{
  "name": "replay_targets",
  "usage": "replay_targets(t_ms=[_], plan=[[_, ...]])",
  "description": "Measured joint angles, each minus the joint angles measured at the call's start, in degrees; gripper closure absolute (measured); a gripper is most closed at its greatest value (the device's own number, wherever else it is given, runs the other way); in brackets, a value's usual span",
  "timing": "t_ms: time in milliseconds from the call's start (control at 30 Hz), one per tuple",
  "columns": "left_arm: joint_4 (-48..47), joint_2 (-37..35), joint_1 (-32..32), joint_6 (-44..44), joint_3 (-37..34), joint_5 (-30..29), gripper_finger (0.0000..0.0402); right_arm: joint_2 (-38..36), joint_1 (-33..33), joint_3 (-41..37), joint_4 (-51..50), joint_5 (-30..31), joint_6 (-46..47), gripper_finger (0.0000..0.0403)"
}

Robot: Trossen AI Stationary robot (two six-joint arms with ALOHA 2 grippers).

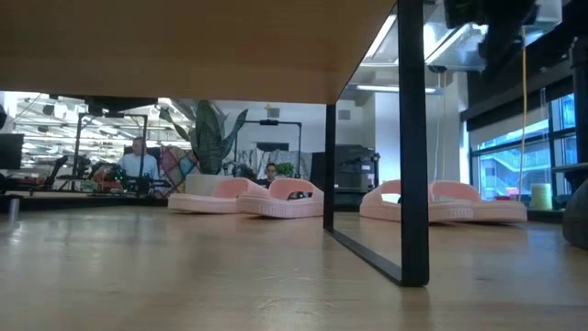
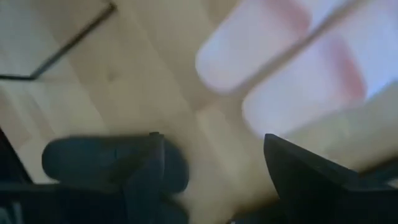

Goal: Pick and place slides into the shelf
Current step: Put the black slide on the shelf

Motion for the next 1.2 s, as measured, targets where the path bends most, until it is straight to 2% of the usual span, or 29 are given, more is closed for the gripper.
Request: replay_targets(t_ms=[133,400,567,767,900,1200], plan=[[0.0,0.0,0.0,0.0,0.0,0.0,0.0160,2.5,4.9,0.0,-3.7,-0.6,9.0,0.0132],[0.0,0.0,0.0,0.0,0.0,0.0,0.0160,9.5,16.9,0.0,-3.8,-6.2,28.7,0.0132],[0.0,0.0,0.0,0.0,0.0,0.0,0.0160,14.0,25.9,0.0,-3.1,-9.6,34.7,0.0132],[0.0,0.0,0.0,0.0,0.0,0.0,0.0160,18.7,35.3,0.0,-2.6,-9.8,43.3,0.0132],[0.0,0.0,0.0,0.0,0.0,0.0,0.0160,22.0,39.9,0.0,-2.0,-7.6,51.7,0.0132],[0.0,0.0,0.0,0.0,0.0,0.0,0.0160,30.6,49.3,0.0,5.1,-6.7,56.9,0.0132]])
